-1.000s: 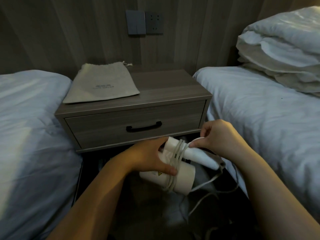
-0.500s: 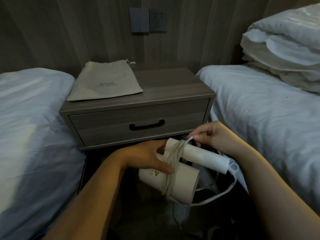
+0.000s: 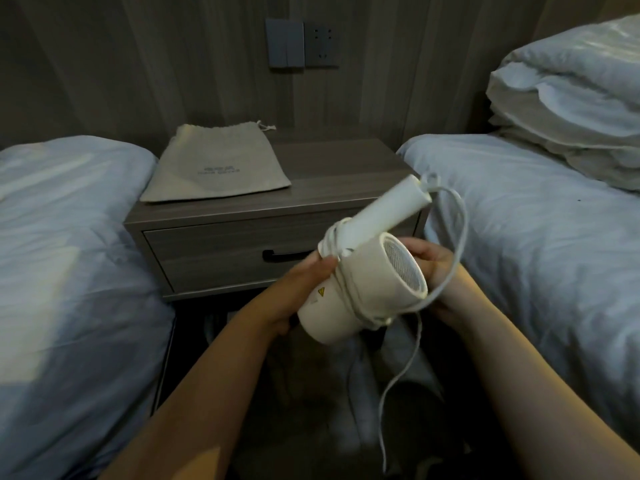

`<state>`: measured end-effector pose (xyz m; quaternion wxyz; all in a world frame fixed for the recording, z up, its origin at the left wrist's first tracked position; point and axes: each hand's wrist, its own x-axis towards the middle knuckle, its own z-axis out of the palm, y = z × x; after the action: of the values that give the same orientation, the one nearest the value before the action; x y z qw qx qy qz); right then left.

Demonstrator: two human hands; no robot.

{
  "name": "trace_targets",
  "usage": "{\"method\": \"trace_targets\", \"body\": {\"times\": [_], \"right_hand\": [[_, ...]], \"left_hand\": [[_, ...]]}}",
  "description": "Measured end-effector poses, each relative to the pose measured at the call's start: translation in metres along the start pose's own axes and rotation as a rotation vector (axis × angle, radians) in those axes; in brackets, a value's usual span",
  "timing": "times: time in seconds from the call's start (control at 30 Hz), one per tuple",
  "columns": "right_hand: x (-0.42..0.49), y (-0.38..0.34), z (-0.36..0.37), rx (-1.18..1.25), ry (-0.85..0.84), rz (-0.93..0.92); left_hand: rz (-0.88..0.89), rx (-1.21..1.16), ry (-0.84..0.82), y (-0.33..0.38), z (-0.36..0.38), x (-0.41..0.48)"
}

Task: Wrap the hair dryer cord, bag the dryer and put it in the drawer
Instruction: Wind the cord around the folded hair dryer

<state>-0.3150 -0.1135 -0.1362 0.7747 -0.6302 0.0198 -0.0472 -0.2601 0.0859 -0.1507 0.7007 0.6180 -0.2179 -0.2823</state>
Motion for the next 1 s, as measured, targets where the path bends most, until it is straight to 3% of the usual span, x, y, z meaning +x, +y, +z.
{"method": "trace_targets", "body": {"times": [0.13, 0.27, 0.47, 0.6, 0.87, 1.0], "right_hand": [[0.006, 0.012, -0.001, -0.168, -0.021, -0.015], [0.009, 0.018, 0.003, -0.214, -0.026, 0.061], [0.006, 0.017, 0.002, 0.118, -0.102, 0.185], [0.003, 0.021, 0.002, 0.094, -0.156, 0.243], [0.000, 0.031, 0.015, -0.018, -0.045, 0.184], [0.000, 0.026, 0.009, -0.118, -0.022, 0.142]], "left_hand": [[-0.052, -0.166, 0.194, 0.002, 0.002, 0.006], [-0.079, -0.156, 0.357, -0.001, 0.006, 0.012], [-0.007, -0.153, 0.497, -0.004, 0.014, 0.014], [0.010, -0.115, 0.582, -0.004, 0.014, 0.015], [0.080, -0.014, 0.554, -0.008, 0.019, 0.009], [0.028, 0.033, 0.451, -0.005, 0.017, 0.006]]}}
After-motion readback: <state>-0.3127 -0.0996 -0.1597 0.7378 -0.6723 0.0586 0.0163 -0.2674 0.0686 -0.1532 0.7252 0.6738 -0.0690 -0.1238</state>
